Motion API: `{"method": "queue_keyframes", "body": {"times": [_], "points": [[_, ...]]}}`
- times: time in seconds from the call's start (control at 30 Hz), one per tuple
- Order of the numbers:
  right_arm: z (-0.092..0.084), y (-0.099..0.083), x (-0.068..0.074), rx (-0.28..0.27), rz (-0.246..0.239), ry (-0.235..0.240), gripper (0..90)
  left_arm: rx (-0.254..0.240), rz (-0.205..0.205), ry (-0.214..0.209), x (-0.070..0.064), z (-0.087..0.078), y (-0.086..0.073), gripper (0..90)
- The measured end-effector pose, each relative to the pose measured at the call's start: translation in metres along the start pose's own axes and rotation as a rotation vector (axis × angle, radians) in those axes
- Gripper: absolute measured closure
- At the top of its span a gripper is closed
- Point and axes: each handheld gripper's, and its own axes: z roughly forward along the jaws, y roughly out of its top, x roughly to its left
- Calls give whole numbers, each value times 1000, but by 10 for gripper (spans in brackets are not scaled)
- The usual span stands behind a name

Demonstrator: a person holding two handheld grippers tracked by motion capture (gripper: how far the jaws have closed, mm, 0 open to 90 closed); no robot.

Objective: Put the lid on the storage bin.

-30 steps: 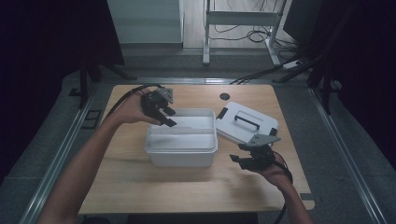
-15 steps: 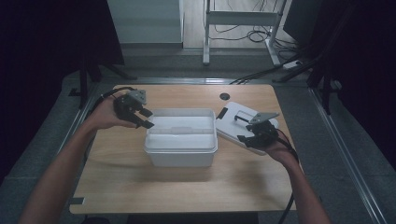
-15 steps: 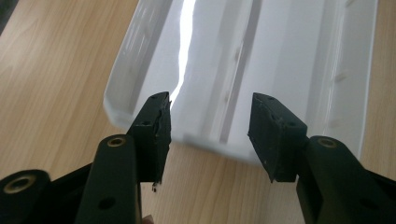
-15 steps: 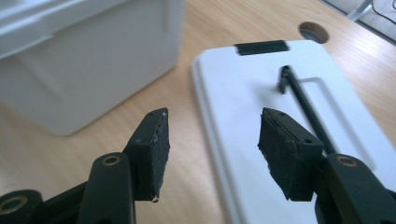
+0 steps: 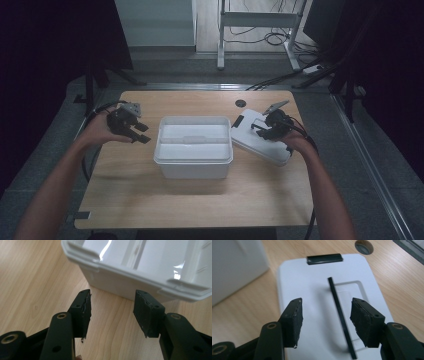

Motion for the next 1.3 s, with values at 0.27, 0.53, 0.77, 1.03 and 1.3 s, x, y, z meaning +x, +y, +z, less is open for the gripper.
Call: {"method": "queue_keyframes", "body": {"times": [0.27,0.53,0.77,1.03,1.3], "points": [[34,2,-17,83,-18,12,514,8,-44,-12,9,11,-20,485],[44,-9,-24,143,-51,11,759,0,-75,-13,11,16,-32,485],[38,-10,-25,140,-109,39,832,1,-83,-19,10,25,-37,486],[18,-10,-27,77,-142,43,835,-9,-85,-21,9,26,-39,485],[-30,4,-26,-16,-175,16,835,-3,-76,-20,6,23,-39,485]]}}
